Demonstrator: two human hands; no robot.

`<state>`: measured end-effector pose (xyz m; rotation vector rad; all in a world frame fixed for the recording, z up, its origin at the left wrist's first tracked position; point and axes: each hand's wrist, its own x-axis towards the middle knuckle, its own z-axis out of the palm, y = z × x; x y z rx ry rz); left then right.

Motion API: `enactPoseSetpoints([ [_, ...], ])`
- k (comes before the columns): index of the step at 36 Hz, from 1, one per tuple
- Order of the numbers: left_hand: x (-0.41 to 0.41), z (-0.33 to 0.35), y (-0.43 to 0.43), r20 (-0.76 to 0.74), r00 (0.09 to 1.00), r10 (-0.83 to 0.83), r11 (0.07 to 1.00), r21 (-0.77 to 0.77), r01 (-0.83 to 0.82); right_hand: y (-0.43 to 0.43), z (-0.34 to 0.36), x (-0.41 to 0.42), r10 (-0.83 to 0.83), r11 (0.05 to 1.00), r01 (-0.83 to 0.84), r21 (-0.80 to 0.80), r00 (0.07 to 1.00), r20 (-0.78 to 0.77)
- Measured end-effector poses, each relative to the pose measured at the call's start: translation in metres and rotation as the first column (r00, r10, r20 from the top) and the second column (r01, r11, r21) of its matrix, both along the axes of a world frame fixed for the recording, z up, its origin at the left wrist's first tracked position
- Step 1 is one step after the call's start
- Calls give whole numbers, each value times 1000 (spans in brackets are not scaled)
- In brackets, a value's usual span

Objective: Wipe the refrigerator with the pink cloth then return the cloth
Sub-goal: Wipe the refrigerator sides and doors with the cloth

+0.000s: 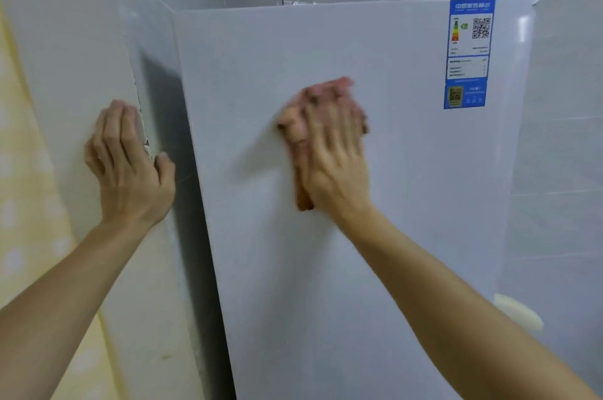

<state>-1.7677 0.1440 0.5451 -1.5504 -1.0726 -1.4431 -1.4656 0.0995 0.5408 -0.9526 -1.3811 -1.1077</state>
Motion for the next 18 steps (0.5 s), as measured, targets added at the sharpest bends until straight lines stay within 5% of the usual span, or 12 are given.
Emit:
enactPoseSetpoints([
  [5, 0, 1, 1, 1, 1000, 10, 1000, -15, -10, -9, 38, 75, -13, 1000, 18, 4, 823, -568],
  [8, 2, 1, 3, -7, 1000, 31, 1000, -5, -31, -7, 65, 63, 28, 999, -3, 38, 728, -685],
  [13, 3, 0, 4, -9, 1000, 21, 1000, 6, -21, 7, 79, -26, 70, 993, -35, 109, 938, -340],
  [18, 4, -8, 5, -22, 1000, 2, 999, 51, -1, 10, 45, -90, 135, 990, -137, 32, 990, 50],
])
